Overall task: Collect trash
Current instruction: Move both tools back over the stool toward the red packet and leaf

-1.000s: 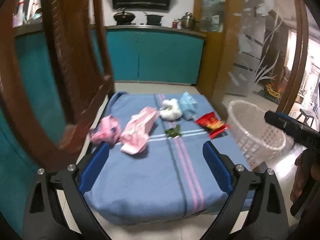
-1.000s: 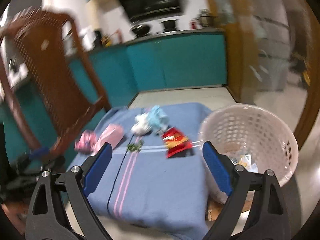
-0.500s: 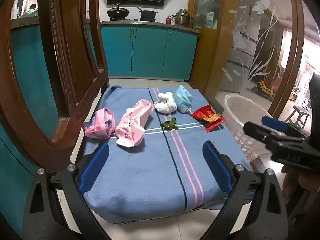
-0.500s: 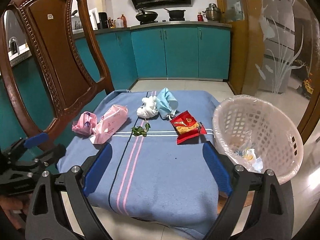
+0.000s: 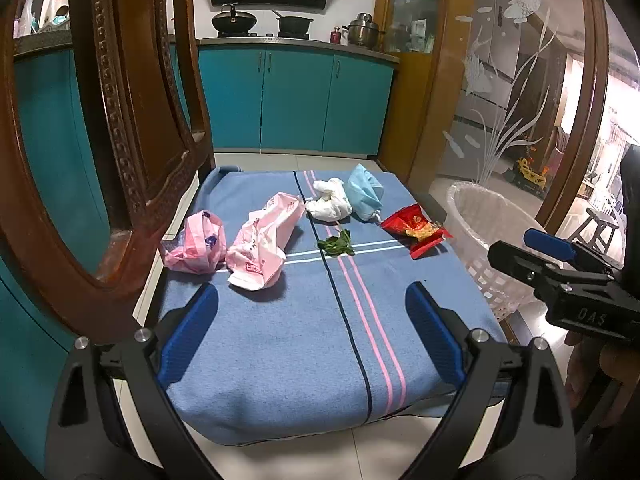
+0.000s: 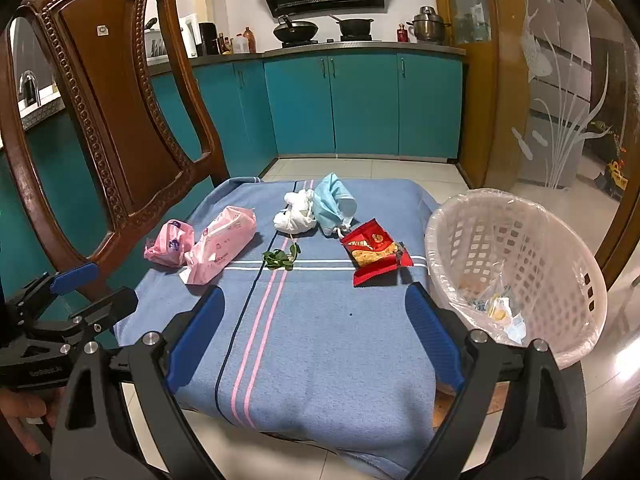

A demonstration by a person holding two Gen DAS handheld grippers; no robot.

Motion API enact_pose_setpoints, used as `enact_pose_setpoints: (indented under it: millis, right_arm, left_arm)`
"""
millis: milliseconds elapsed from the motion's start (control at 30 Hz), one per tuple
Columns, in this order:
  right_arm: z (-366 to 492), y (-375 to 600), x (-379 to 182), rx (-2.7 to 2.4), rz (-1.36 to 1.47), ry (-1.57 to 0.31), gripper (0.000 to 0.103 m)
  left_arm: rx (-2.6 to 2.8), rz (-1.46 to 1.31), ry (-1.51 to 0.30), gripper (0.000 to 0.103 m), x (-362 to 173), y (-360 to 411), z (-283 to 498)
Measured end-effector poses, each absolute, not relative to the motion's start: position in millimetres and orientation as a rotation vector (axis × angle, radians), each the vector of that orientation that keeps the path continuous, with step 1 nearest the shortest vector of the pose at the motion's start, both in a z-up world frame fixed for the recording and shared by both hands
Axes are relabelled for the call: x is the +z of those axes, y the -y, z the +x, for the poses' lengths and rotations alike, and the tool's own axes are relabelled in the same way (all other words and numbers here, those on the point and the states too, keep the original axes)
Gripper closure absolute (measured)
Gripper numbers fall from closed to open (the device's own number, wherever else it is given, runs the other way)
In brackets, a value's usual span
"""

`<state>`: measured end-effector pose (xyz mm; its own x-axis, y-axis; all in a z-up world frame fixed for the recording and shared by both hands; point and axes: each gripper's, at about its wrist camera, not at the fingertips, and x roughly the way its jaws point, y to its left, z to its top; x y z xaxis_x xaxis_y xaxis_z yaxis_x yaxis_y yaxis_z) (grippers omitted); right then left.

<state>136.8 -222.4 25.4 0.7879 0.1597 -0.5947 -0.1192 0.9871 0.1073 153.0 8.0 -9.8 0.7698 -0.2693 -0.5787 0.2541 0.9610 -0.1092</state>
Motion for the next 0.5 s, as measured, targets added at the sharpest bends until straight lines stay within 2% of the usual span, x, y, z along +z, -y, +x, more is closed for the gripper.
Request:
enact_pose_setpoints:
  millis: [500]
  right_arm:
    - [137.0,226.1,26.7,0.15,0.08,-0.645,0.013]
  left_arm:
    - [-0.292,-0.014,-0.635,0.009,-12.8,-4.3,153.9]
